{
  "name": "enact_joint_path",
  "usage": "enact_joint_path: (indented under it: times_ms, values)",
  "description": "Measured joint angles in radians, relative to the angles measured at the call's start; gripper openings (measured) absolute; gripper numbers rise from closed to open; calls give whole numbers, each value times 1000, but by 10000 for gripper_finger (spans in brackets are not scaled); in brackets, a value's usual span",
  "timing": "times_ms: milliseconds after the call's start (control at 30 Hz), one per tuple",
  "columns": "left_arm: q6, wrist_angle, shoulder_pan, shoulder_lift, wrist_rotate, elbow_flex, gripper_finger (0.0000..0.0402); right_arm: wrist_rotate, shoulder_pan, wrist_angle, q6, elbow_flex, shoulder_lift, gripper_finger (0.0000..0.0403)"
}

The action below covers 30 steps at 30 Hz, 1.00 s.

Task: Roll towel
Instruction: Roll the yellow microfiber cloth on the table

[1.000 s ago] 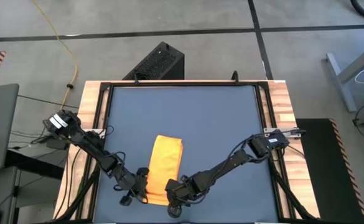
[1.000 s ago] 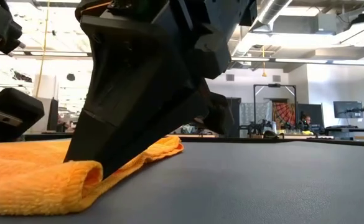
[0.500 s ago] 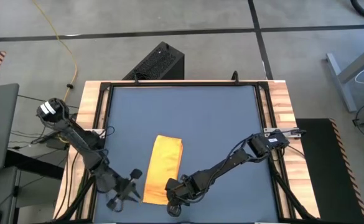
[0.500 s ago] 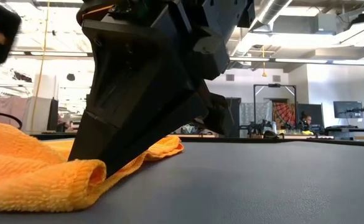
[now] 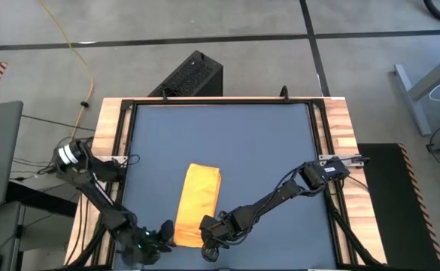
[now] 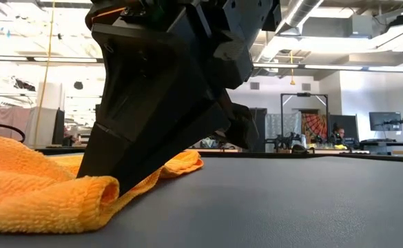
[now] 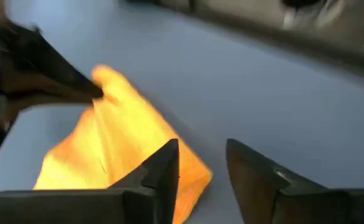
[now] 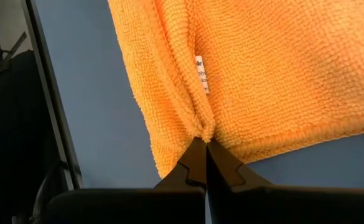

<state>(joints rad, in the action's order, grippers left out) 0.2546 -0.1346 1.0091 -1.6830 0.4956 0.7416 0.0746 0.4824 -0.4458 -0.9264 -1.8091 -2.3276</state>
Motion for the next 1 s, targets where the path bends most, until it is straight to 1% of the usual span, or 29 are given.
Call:
enact_joint_path:
  times_ms: [67,167,300,500,600,700,767,900,1000]
  values:
    - [-1,94,-2,-42,39,55,144,-1,0,2,0,0,0,15]
    - [-4,192,-6,-93,92,125,172,-2,0,3,3,0,0,15]
    - [-19,258,-6,-120,99,166,197,-5,0,5,10,0,0,16]
    - [-112,322,-14,-119,87,167,201,-5,0,5,11,0,0,16]
    - [-142,322,-32,-116,61,154,199,-5,0,5,10,0,0,16]
    - [-163,323,-49,-115,20,146,180,-5,0,5,10,0,0,16]
    - [-182,323,-62,-114,-8,146,153,-6,0,7,10,0,0,16]
    - [-187,322,-68,-115,-40,145,83,-6,0,8,10,0,0,16]
    - [-213,325,-68,-117,-44,144,24,-6,0,8,10,0,0,18]
